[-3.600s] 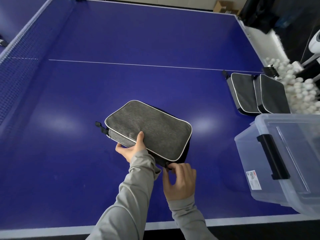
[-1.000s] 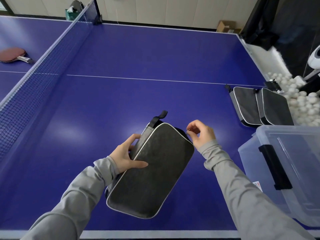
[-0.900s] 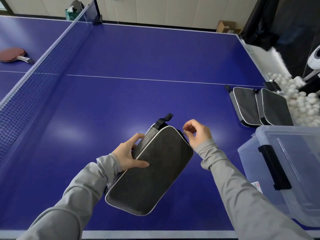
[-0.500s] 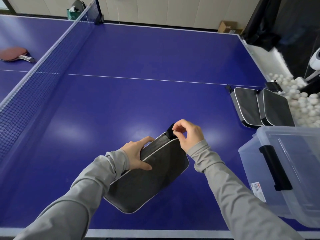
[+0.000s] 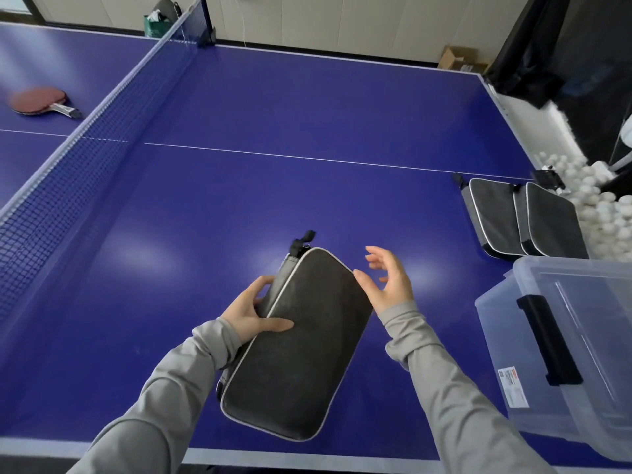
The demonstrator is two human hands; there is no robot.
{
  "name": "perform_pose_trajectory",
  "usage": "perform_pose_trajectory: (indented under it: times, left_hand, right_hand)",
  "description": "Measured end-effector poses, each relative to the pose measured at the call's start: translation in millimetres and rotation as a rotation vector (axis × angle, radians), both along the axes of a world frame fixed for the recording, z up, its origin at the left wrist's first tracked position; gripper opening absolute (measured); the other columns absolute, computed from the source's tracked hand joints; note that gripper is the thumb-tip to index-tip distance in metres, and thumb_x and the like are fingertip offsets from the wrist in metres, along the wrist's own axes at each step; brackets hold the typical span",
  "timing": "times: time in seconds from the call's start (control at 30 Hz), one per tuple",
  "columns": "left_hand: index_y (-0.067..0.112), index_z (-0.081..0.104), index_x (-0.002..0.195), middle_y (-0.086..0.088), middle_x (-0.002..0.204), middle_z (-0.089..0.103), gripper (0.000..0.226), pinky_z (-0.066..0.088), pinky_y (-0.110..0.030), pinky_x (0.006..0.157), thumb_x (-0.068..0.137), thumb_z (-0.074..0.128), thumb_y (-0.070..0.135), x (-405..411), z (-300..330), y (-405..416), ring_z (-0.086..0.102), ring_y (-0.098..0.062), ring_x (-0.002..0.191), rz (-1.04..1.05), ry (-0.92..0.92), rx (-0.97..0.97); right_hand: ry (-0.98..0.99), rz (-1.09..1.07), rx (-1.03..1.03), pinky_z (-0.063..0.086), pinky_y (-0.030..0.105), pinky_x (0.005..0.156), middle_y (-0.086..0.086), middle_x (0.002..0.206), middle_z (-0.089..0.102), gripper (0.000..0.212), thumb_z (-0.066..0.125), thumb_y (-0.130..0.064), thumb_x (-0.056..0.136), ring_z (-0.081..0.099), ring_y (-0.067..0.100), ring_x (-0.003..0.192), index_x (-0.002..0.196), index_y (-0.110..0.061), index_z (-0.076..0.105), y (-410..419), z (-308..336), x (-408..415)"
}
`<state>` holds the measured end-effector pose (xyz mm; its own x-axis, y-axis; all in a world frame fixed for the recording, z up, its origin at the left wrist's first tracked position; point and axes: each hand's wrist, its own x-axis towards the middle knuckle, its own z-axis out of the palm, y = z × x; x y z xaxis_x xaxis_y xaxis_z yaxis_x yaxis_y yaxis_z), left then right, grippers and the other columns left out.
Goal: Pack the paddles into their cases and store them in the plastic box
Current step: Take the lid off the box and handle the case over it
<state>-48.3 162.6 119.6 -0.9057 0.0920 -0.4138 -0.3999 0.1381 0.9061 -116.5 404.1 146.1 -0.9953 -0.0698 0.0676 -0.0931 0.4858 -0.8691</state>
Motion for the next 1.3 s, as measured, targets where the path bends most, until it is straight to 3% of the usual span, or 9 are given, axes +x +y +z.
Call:
perform_pose_trajectory:
  times: [0.17, 0.33, 0.53, 0.67, 0.73, 0.8, 0.93, 1.13, 1.3]
  left_hand:
    - [0.032, 0.055, 0.106, -0.012, 0.081, 0.074, 0.073, 0.057, -0.035, 0.058, 0.041, 0.086, 0.021, 24, -11, -33, 0.071, -0.029, 0.070, 0.280, -0.082, 0.209]
    - [0.029, 0.057, 0.111, -0.017, 0.085, 0.072, 0.060, 0.056, -0.034, 0.056, 0.058, 0.076, 0.009, 57, -17, -79, 0.070, -0.032, 0.068, 0.429, -0.125, 0.301]
    - [0.026, 0.056, 0.117, -0.019, 0.089, 0.072, 0.070, 0.057, -0.036, 0.059, 0.052, 0.081, 0.015, 97, -18, -152, 0.070, -0.034, 0.071, 0.554, -0.195, 0.307]
    - [0.021, 0.054, 0.124, -0.013, 0.095, 0.071, 0.081, 0.058, -0.037, 0.069, 0.050, 0.085, 0.008, 112, -20, -215, 0.069, -0.029, 0.078, 0.627, -0.268, 0.239]
    - [0.020, 0.054, 0.127, -0.016, 0.105, 0.065, 0.086, 0.054, -0.043, 0.082, 0.049, 0.085, 0.007, 116, -20, -249, 0.065, -0.033, 0.092, 0.652, -0.296, 0.160]
    - [0.018, 0.056, 0.127, -0.020, 0.112, 0.064, 0.087, 0.046, -0.051, 0.098, 0.046, 0.086, 0.008, 118, -22, -281, 0.061, -0.037, 0.103, 0.693, -0.296, 0.117]
    - [0.013, 0.055, 0.130, -0.015, 0.108, 0.065, 0.066, 0.046, -0.039, 0.098, 0.070, 0.079, 0.003, 111, -34, -337, 0.061, -0.028, 0.098, 0.756, -0.297, -0.008]
    - [0.013, 0.052, 0.131, -0.015, 0.122, 0.061, 0.071, 0.040, -0.041, 0.106, 0.067, 0.082, 0.003, 104, -64, -382, 0.057, -0.030, 0.114, 0.632, -0.382, -0.175]
    - [0.015, 0.050, 0.132, -0.009, 0.126, 0.059, 0.077, 0.042, -0.036, 0.103, 0.063, 0.084, 0.005, 105, -83, -385, 0.053, -0.026, 0.118, 0.562, -0.401, -0.306]
  right_hand:
    - [-0.325, -0.008, -0.210, 0.048, 0.013, 0.074, 0.009, 0.116, 0.055, 0.047, 0.068, -0.009, 0.082, 0.056, 0.015, 0.095, 0.124, -0.012, 0.048, -14, -25, 18]
    - [-0.602, 0.164, -0.301, 0.053, 0.019, 0.071, -0.001, 0.108, 0.056, 0.046, 0.067, -0.007, 0.082, 0.057, 0.005, 0.081, 0.120, -0.020, 0.045, -68, -45, 48]
    - [-0.642, 0.289, -0.252, 0.047, 0.017, 0.083, -0.002, 0.110, 0.055, 0.046, 0.069, -0.006, 0.080, 0.056, 0.012, 0.096, 0.119, -0.016, 0.047, -153, -56, 74]
    - [-0.647, 0.325, -0.225, 0.044, 0.002, 0.063, -0.011, 0.094, 0.054, 0.048, 0.070, -0.004, 0.079, 0.054, 0.000, 0.081, 0.121, -0.010, 0.047, -221, -64, 84]
    - [-0.646, 0.334, -0.202, 0.046, 0.008, 0.067, -0.006, 0.094, 0.057, 0.049, 0.072, -0.005, 0.078, 0.057, 0.007, 0.082, 0.120, -0.007, 0.048, -257, -70, 88]
    - [-0.665, 0.322, -0.185, 0.049, 0.025, 0.082, 0.007, 0.106, 0.060, 0.051, 0.073, -0.006, 0.077, 0.058, 0.020, 0.095, 0.121, -0.005, 0.048, -294, -78, 91]
    - [-0.806, 0.292, -0.167, 0.042, 0.053, 0.101, 0.016, 0.134, 0.048, 0.065, 0.074, -0.011, 0.077, 0.049, 0.034, 0.122, 0.133, -0.009, 0.040, -359, -97, 94]
    - [-0.915, 0.257, -0.149, 0.040, 0.053, 0.103, 0.016, 0.137, 0.045, 0.076, 0.074, -0.004, 0.074, 0.047, 0.034, 0.124, 0.138, -0.013, 0.034, -409, -123, 96]
    - [-0.847, 0.284, 0.016, 0.042, 0.049, 0.102, 0.016, 0.133, 0.049, 0.076, 0.075, -0.005, 0.072, 0.050, 0.034, 0.121, 0.136, -0.009, 0.037, -419, -132, 99]
